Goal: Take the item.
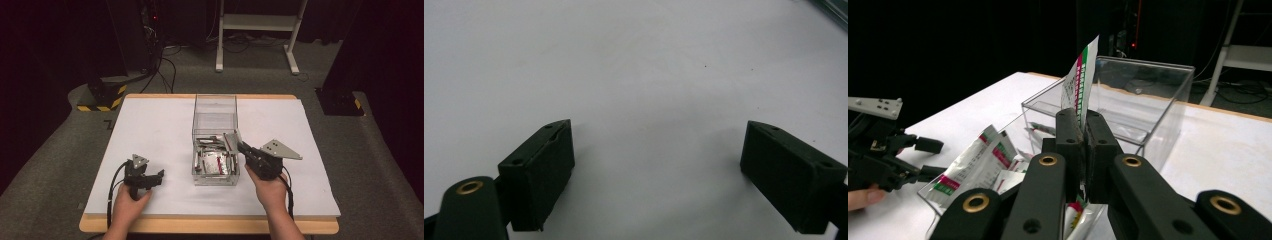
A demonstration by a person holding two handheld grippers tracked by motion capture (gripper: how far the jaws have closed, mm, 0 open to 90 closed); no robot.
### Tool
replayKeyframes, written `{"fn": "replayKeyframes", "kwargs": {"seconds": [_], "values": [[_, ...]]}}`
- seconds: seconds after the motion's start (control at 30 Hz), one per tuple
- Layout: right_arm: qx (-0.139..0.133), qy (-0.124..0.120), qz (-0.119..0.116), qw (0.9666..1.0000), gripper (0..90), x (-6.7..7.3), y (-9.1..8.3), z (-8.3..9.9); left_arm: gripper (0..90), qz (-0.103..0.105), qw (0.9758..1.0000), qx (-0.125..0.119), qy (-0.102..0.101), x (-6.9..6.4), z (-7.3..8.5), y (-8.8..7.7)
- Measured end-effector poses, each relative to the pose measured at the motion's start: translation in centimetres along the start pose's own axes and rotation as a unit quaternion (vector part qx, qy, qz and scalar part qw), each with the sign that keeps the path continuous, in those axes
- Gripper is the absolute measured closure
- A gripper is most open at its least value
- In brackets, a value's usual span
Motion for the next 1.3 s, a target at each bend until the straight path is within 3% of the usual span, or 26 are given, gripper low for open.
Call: {"fn": "replayKeyframes", "kwargs": {"seconds": [0.53,0.67,1.3], "values": [[-0.027,0.019,0.023,0.9992,87.9,-2.5,-1.2,-1.7,14.2,0.000,1.0000,0.000,0.000,0.0,0.0,0.0],[-0.033,0.023,0.038,0.9985,87.9,-3.8,-1.5,-2.0,14.1,0.000,1.0000,0.000,-0.001,0.0,0.0,0.0],[-0.032,0.033,0.082,0.9956,87.9,-7.6,-1.7,-1.5,14.2,0.000,1.0000,0.000,0.000,0.0,0.0,0.0]]}}
Point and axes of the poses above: each handheld gripper's, and its own axes: y roughly forward along the jaws, z roughly out of its underside, x roughly to its left, the point moved 9 cm from there along y, roughly forward along the jaws, and after that the axes turned 10 degrees about y, right-handed, at the moved point
